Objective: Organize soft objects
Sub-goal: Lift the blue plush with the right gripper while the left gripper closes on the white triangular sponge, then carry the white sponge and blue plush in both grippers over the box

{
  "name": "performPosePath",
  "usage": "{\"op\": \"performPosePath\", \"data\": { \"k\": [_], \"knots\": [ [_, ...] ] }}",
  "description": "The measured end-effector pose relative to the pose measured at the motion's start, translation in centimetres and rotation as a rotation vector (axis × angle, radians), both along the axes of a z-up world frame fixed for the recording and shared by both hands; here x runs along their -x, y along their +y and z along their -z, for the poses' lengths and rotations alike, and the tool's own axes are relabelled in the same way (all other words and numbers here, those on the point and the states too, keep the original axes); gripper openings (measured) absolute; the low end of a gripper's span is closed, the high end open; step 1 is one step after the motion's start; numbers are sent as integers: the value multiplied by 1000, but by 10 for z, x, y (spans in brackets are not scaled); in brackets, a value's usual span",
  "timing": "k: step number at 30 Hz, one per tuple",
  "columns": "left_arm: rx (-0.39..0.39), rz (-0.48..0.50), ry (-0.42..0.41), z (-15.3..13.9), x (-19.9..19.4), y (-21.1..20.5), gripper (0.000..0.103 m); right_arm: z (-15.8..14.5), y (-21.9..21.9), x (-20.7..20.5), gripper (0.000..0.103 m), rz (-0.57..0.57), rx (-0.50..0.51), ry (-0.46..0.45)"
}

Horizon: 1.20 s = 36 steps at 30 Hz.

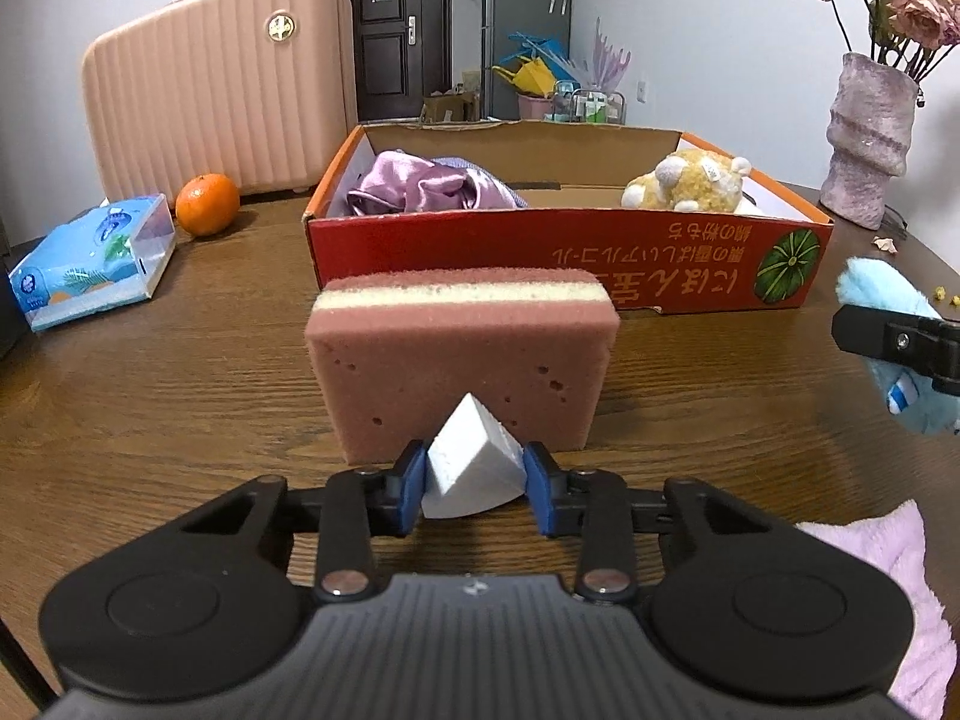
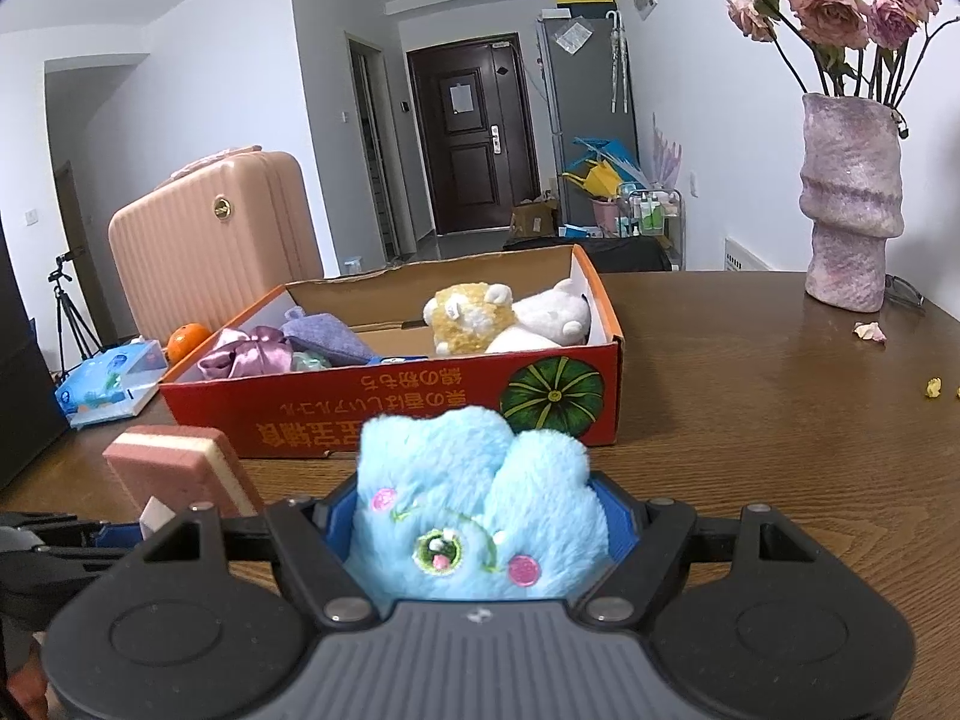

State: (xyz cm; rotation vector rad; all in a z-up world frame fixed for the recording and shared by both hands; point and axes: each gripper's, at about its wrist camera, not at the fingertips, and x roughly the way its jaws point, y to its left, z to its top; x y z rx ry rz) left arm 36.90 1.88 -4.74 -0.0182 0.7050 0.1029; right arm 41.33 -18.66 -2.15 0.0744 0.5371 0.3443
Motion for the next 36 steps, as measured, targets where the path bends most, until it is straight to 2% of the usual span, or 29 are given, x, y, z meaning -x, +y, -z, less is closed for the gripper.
{"op": "performPosePath", "data": {
  "k": [12, 28, 36],
  "knots": [
    [-4, 7, -66, -11, 19, 2, 34, -2, -3, 11, 74, 1, -10, -28],
    [-5, 12, -216, -36, 61, 2, 33, -9, -6, 24, 74, -8, -22, -83],
    [8, 21, -269, -49, 67, 5, 33, -14, -3, 28, 75, -21, -19, -123]
  ]
}}
